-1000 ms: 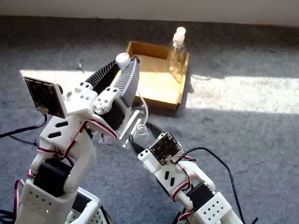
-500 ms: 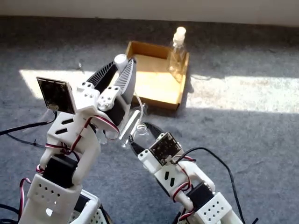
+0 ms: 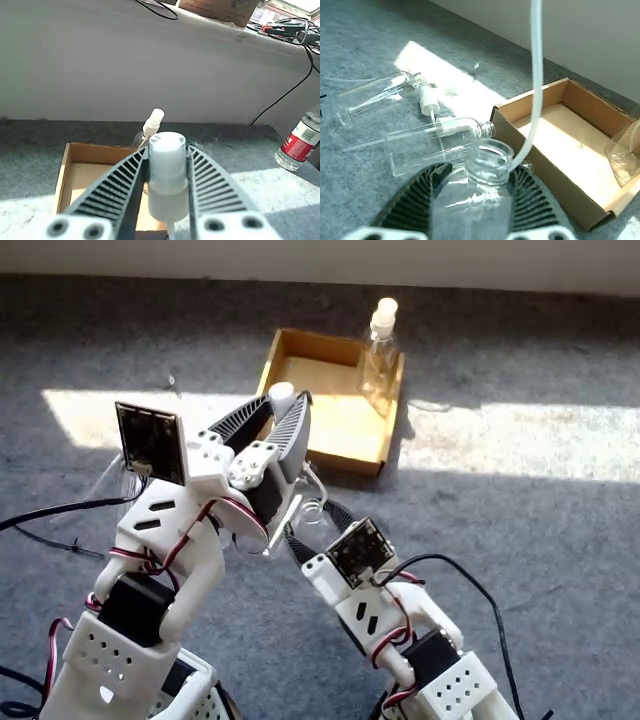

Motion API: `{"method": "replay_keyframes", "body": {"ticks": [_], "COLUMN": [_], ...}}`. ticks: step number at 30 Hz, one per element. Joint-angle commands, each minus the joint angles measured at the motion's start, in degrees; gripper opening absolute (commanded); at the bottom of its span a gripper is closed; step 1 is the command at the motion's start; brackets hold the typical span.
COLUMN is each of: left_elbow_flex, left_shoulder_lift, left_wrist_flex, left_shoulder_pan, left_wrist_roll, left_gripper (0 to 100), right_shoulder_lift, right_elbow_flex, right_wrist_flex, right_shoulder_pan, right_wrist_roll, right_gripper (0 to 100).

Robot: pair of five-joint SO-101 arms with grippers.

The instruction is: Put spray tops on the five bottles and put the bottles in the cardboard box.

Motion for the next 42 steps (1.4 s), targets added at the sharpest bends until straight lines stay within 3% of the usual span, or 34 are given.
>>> {"method": "replay_keyframes", "body": {"ticks": [1, 13, 24, 42], "left_elbow_flex": [-0.75, -13.76, -6.90, -1.36], "left_shoulder_lift": [-0.84, -0.31, -0.22, -0.31], "left_wrist_flex": [1.85, 1.67, -2.81, -2.90], "left_shoulder_pan": [1.10, 0.66, -1.45, -1.36], "left_wrist_roll": [-0.44, -0.97, -0.88, -0.53], "left_gripper": [5, 5, 5, 5], "right_shoulder_lift": [-0.84, -0.84, -0.84, -0.84], "right_elbow_flex": [-0.92, -0.48, -0.92, -2.15], "right_wrist_flex": [0.04, 0.04, 0.04, 0.04], "right_shoulder_pan": [1.01, 0.66, -1.71, -1.71], "right_wrist_roll": [-0.79, -0.53, -0.53, -0.53], "right_gripper": [0.4, 0.4, 0.4, 0.4]}}
